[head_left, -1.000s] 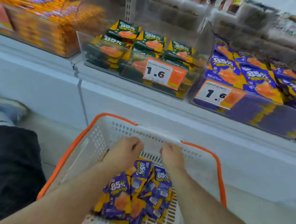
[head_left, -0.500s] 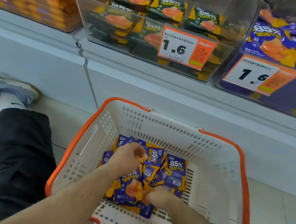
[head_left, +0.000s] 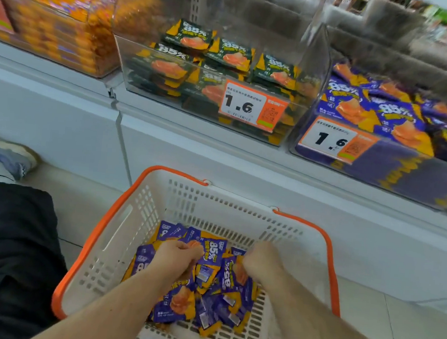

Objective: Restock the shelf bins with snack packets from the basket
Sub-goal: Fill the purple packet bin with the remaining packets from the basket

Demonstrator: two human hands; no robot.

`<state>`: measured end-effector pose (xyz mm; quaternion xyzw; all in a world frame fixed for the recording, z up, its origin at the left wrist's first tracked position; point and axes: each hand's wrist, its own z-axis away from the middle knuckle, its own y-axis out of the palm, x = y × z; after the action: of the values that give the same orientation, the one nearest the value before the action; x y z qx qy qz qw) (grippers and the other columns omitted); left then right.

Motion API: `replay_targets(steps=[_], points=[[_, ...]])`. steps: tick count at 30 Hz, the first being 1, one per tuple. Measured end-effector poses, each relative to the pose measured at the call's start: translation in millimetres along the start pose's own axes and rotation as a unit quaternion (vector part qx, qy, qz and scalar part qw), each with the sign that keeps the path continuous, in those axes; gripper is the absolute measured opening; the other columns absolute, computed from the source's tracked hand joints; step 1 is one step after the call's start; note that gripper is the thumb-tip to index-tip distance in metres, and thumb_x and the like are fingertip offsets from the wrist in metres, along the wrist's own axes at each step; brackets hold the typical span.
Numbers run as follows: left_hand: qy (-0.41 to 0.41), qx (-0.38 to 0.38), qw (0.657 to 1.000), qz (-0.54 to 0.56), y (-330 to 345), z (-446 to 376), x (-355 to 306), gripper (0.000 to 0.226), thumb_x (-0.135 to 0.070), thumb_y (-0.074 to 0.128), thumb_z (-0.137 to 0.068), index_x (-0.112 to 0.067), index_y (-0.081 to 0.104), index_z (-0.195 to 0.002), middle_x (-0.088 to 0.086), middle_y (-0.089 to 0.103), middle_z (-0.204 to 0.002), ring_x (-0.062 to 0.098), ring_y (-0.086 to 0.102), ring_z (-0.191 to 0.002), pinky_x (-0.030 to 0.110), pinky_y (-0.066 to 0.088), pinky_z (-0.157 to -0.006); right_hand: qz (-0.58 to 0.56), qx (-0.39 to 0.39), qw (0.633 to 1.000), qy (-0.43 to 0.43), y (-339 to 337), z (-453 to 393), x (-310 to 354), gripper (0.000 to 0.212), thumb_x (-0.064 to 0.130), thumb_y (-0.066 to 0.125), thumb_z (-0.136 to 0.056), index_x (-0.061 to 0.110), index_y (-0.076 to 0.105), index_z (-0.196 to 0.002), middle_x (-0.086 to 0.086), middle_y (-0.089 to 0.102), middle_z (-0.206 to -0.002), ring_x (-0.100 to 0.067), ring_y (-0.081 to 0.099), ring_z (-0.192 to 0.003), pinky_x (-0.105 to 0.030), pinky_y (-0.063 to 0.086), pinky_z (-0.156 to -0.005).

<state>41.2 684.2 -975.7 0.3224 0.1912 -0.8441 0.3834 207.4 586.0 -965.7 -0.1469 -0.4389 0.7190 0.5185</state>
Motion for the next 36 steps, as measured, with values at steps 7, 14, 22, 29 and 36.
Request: replay_targets(steps=[7, 14, 22, 29, 36], points=[[-0.083, 0.068, 0.971, 0.214, 23.5, 15.6, -9.6, 0.067, -0.041, 0.069, -0.088, -0.017, 0.041, -0.144, 0.013, 0.046, -0.141, 0.032, 0.055, -0.116, 0.052, 0.053, -0.085, -0.339, -0.083, 0.937, -0.02, -60.5, 25.7, 15.8, 0.033, -0.014, 0.05, -0.077, 0.013, 0.058, -0.061, -0.009, 0.057, -0.065, -0.03, 0.061, -0.072, -0.041, 0.053, -0.07], [0.145, 0.143, 0.934, 0.294, 43.8, 50.2, -67.3, 0.024, -0.001, 0.056, -0.095, -0.012, 0.062, -0.116, 0.011, 0.074, -0.105, 0.028, 0.072, -0.089, 0.043, 0.06, -0.076, -0.209, -0.171, 0.954, -0.133, -101.1, 71.8, 18.1, 0.023, 0.008, 0.07, -0.077, 0.025, 0.056, -0.072, -0.004, 0.051, -0.114, -0.015, 0.055, -0.098, -0.021, 0.05, -0.075], [0.339, 0.145, 0.915, 0.166, 60.6, 100.5, -141.3, 0.032, 0.013, 0.055, -0.089, -0.008, 0.064, -0.111, 0.012, 0.075, -0.095, 0.027, 0.073, -0.082, 0.034, 0.056, -0.062, -0.075, -0.377, 0.87, -0.309, -130.9, 105.6, 23.8, 0.054, 0.055, 0.07, -0.055, 0.027, 0.049, -0.096, 0.0, 0.027, -0.15, -0.025, 0.042, -0.131, -0.038, 0.045, -0.099], [0.47, 0.093, 0.875, 0.063, 94.7, 124.2, -216.9, 0.019, -0.014, 0.065, -0.088, -0.019, 0.066, -0.106, -0.004, 0.073, -0.099, 0.014, 0.069, -0.091, 0.03, 0.054, -0.072, -0.183, -0.49, 0.803, -0.286, -192.2, 104.4, 17.1, 0.051, 0.042, 0.077, -0.056, 0.024, 0.048, -0.094, 0.004, 0.043, -0.112, -0.017, 0.048, -0.106, -0.03, 0.045, -0.081], [0.639, -0.184, 0.688, -0.29, 136.0, 98.0, -304.0, 0.045, -0.034, 0.057, -0.083, -0.02, 0.054, -0.125, 0.001, 0.054, -0.13, 0.023, 0.049, -0.122, 0.04, 0.039, -0.1, -0.15, -0.493, 0.841, -0.162, -291.2, 61.6, -23.0, 0.065, 0.045, 0.071, -0.062, 0.021, 0.055, -0.12, 0.001, 0.041, -0.131, -0.023, 0.051, -0.116, -0.039, 0.047, -0.093]])
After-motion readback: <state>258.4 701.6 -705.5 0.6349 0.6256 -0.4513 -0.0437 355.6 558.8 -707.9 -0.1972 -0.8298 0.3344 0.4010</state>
